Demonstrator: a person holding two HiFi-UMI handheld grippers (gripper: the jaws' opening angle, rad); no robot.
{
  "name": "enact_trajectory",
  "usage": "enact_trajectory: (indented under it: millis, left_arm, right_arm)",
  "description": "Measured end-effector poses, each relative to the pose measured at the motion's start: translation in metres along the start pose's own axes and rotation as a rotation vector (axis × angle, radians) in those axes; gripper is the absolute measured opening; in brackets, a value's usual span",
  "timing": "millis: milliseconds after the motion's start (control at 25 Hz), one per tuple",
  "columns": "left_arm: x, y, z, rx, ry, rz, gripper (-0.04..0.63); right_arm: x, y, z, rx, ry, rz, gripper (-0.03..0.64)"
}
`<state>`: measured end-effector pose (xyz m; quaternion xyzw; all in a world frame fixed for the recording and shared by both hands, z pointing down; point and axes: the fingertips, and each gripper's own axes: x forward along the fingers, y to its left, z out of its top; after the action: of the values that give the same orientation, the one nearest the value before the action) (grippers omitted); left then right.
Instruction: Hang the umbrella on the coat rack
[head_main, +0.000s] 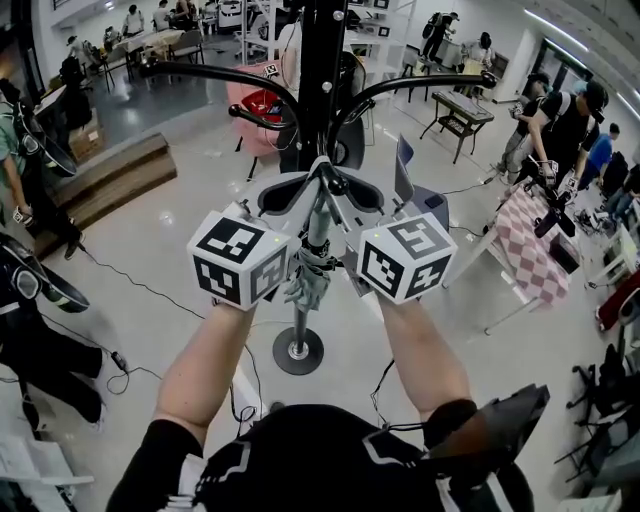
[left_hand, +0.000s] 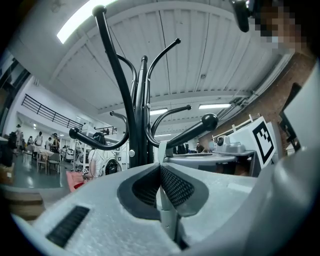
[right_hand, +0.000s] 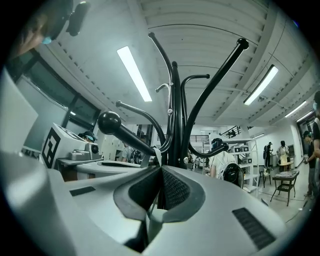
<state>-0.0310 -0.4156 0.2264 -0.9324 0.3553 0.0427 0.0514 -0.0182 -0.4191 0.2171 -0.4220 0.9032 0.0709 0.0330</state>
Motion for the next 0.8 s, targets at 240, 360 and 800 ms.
enact_trajectory:
  millis: [240, 360, 800]
  left_arm:
    - [-0.001, -0.005, -0.001, -0.004, -0.023, 0.001, 0.011]
    - [-0.003, -0.006, 0.0, 0.007, -0.036, 0.004, 0.011]
    - [-0.013, -0.013, -0.001, 0.026, -0.04, 0.048, 0.011]
  right_arm:
    - [-0.006, 0.0, -0.001, -0.001, -0.024, 0.004, 0.009]
    - [-0.007, 0.002, 0.0, -0.002, -0.033, 0.013, 0.01]
    - [-0.027, 0.005, 0.005, -0.02, -0.056, 0.005, 0.011]
